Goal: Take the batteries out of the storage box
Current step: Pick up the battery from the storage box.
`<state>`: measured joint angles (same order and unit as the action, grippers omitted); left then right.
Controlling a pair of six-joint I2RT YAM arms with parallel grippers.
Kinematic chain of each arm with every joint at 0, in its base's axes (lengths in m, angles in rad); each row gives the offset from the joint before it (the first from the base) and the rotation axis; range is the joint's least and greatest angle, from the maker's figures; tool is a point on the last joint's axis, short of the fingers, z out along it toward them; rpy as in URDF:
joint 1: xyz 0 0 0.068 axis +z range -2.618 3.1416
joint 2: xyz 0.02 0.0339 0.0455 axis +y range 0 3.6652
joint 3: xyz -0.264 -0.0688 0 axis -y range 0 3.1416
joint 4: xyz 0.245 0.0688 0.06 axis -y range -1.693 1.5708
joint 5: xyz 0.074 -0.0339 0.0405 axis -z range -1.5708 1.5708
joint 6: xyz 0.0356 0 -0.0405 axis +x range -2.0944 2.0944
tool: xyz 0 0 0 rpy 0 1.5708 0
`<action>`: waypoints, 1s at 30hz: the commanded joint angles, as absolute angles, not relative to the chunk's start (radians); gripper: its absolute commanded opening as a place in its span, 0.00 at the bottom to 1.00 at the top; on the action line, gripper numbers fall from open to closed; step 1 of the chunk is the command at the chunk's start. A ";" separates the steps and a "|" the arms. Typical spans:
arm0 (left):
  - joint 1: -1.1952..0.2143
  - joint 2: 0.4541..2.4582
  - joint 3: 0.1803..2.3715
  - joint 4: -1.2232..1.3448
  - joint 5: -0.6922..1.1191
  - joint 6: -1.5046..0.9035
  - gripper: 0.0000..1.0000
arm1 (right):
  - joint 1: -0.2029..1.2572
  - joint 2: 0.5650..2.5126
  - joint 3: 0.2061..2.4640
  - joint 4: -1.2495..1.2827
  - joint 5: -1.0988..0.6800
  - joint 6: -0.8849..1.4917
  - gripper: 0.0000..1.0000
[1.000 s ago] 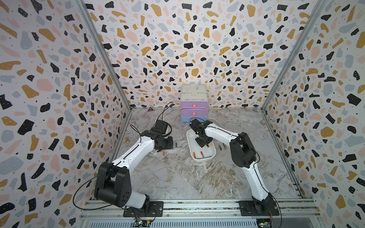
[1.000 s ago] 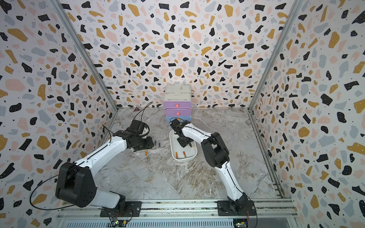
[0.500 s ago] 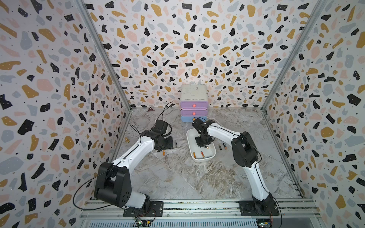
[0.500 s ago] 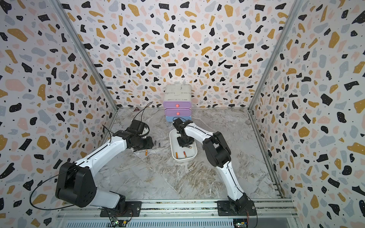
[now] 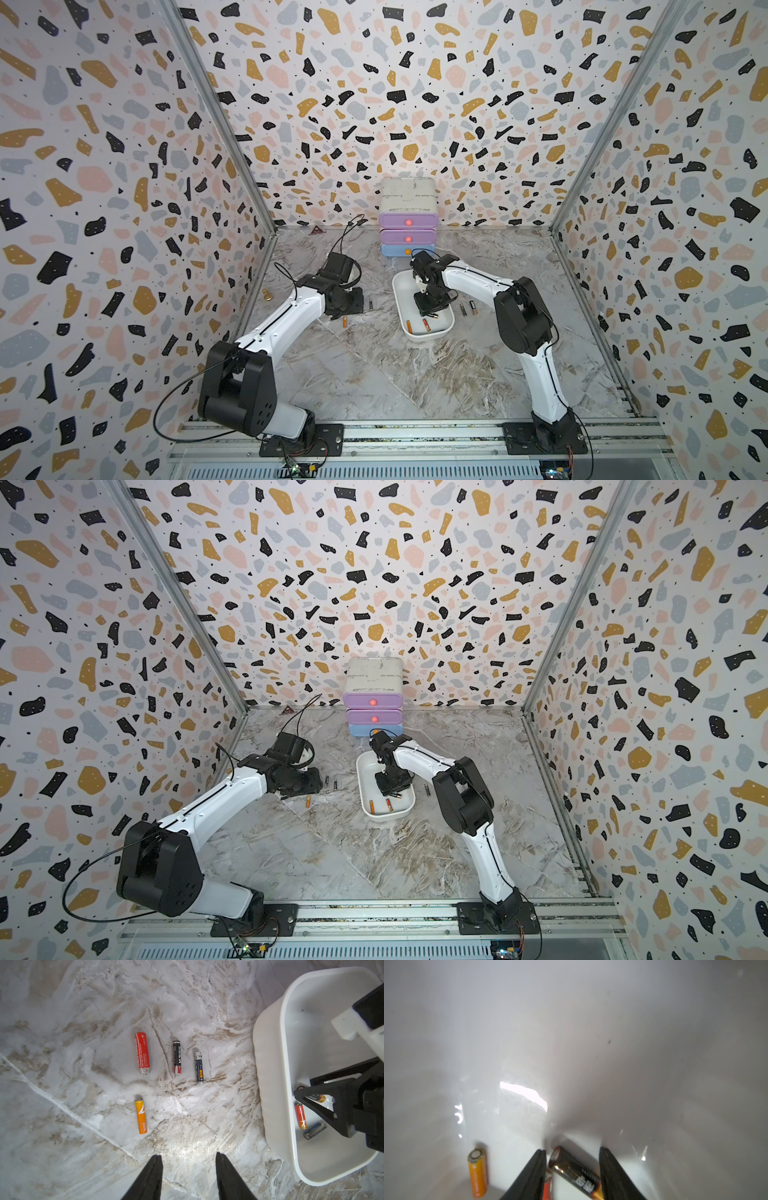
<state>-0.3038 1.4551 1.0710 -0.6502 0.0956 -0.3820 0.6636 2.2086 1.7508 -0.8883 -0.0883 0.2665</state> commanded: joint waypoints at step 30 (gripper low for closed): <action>-0.308 1.457 1.087 -0.646 0.103 -0.379 0.46 | 0.679 2.179 1.814 -0.987 -0.156 0.023 0.00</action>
<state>-0.3038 1.4757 1.0725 -0.6495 0.0963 -0.3817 0.6727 2.2211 1.7844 -0.9852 -0.1055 -0.0170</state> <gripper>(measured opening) 0.459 0.160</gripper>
